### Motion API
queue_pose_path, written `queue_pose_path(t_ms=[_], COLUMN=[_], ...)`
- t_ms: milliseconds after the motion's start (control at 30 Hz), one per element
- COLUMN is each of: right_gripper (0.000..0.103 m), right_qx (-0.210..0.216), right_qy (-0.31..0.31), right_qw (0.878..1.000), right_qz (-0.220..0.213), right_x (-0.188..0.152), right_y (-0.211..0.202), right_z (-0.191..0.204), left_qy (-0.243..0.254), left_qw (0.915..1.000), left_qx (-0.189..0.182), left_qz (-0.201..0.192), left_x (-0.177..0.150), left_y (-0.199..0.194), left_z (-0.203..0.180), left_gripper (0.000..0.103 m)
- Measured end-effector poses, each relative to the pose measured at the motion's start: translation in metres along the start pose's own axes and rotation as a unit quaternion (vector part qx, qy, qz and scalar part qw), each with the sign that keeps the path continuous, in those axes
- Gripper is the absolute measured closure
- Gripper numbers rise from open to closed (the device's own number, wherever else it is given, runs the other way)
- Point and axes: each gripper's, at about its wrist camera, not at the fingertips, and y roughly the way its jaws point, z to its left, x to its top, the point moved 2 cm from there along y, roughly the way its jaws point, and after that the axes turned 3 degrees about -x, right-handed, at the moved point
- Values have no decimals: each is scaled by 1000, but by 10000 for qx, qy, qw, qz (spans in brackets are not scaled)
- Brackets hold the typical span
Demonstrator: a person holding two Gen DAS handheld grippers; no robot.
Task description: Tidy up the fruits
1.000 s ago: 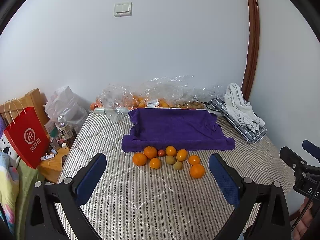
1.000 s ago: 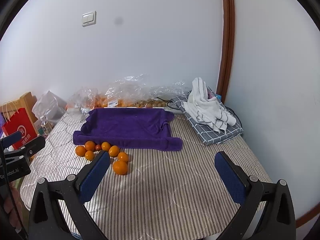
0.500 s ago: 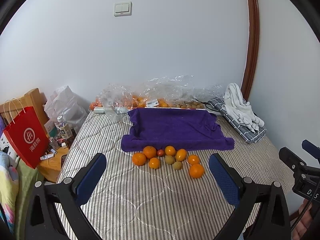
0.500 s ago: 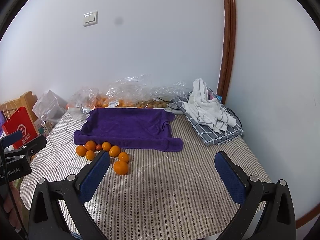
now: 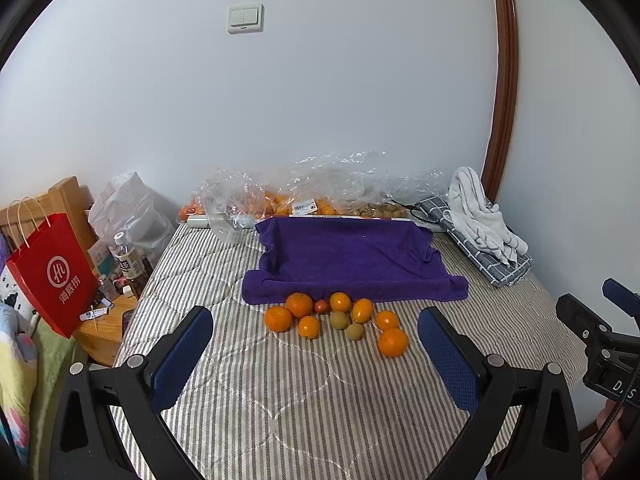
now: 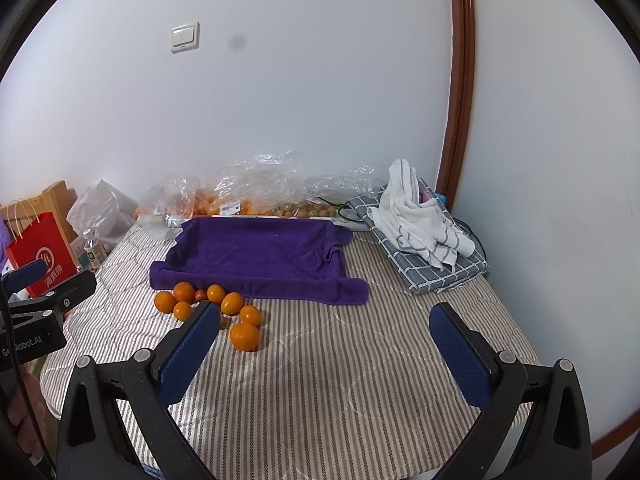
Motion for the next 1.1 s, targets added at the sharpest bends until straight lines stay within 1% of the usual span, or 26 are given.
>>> queue_pose_path(t_ms=[1100], right_gripper=[0], right_qx=[9], right_qy=[-1], right_qw=[10000], right_qz=[-23], right_x=[-1], right_y=[1], right_z=[1], left_qy=[-15], left_qw=[10000], left_qx=[4], left_qz=[-7], left_x=[0], left_y=[1], left_z=[-1], left_gripper=[0])
